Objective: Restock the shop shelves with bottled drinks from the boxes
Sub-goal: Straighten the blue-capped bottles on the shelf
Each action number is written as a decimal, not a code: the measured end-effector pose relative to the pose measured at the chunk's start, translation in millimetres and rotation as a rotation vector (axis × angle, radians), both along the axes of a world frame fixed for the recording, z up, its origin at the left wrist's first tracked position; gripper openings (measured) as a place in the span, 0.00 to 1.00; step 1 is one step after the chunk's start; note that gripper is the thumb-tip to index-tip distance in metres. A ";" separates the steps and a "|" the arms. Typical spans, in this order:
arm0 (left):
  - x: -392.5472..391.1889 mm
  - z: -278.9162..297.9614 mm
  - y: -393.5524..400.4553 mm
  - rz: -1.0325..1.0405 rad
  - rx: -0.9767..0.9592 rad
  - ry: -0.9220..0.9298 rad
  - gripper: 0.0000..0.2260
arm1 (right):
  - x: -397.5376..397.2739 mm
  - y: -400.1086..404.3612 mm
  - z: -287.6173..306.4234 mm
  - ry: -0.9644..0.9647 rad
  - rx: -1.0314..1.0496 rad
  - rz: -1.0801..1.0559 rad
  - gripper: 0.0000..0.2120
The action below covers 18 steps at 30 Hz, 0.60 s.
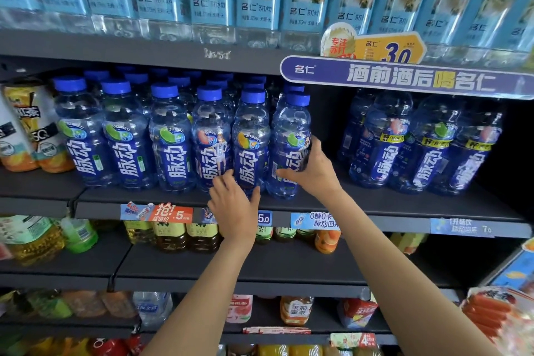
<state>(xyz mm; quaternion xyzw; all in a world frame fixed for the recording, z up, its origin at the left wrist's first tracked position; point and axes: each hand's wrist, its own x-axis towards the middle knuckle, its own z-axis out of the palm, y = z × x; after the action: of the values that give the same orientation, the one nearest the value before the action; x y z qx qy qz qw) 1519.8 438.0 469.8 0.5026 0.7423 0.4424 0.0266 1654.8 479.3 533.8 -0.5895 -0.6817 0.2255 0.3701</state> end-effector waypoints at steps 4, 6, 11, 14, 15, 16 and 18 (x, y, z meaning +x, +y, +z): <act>1.9 -0.1 0.7 0.020 -0.031 0.016 0.25 | -20.0 -11.5 -6.0 -0.153 0.065 -0.135 0.55; 3.1 -0.1 0.9 0.027 -0.030 -0.008 0.23 | -27.6 -15.2 -12.2 -0.160 0.083 -0.177 0.55; 4.6 -1.9 0.1 0.031 -0.034 -0.013 0.21 | -28.5 -12.5 -12.4 -0.135 0.066 -0.183 0.52; 6.9 -0.3 -1.3 0.022 -0.047 -0.007 0.21 | -25.8 -12.8 -13.1 -0.146 0.069 -0.173 0.52; 5.7 -0.2 -2.6 0.019 -0.049 -0.002 0.21 | -25.5 -13.6 -12.2 -0.137 0.062 -0.167 0.53; 4.3 -0.9 -4.2 0.017 -0.043 -0.001 0.20 | -24.3 -15.1 -11.0 -0.131 0.051 -0.168 0.54; -1.6 -2.8 -8.7 0.009 0.015 -0.012 0.18 | -22.4 -21.1 -7.2 -0.142 0.094 -0.204 0.55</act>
<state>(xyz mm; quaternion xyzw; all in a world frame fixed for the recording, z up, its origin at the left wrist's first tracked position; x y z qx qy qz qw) 1518.2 429.3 467.1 0.4969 0.7410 0.4510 0.0254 1632.4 458.2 526.5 -0.6522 -0.6525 0.1122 0.3693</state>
